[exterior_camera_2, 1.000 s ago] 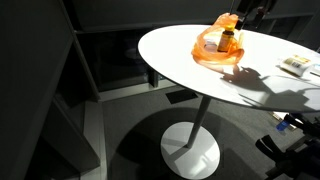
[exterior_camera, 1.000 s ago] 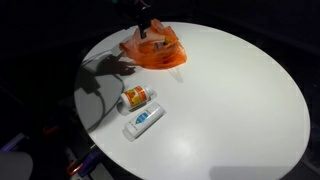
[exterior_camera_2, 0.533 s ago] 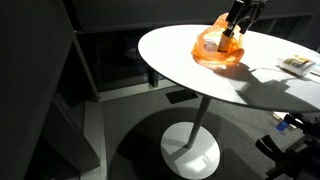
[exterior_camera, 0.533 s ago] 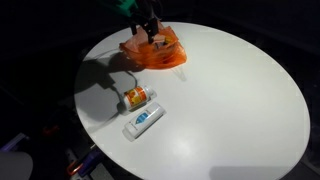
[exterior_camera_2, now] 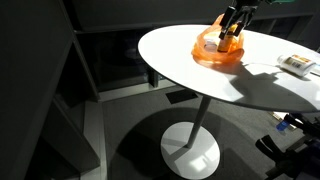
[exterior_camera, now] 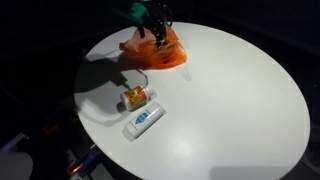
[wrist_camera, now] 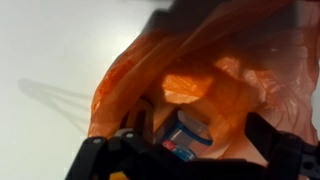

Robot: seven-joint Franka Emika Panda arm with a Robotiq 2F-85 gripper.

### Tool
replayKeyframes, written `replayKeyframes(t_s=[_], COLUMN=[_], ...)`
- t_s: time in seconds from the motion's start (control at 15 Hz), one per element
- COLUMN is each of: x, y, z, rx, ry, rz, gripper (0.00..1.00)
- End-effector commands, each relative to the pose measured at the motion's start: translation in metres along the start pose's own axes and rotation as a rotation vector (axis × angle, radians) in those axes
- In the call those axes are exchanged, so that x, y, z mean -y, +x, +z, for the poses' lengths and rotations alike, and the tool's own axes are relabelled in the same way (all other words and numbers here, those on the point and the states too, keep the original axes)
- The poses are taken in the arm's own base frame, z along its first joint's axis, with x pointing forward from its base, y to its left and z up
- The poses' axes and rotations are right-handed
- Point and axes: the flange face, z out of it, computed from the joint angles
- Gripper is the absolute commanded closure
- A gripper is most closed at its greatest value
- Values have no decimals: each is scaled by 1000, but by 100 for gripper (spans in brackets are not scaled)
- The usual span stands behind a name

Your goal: Remove the yellow and brown bottle from the plastic bag and put it on the table

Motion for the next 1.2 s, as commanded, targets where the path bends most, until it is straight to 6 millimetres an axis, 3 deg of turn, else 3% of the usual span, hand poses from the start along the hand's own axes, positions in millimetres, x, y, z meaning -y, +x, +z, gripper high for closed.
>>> replayKeyframes(t_s=[0.0, 1.13], x=[-10, -45], y=[14, 38], z=[0, 3], rx=[-27, -62], ry=[-19, -146], rz=[-11, -29], gripper=[0, 0])
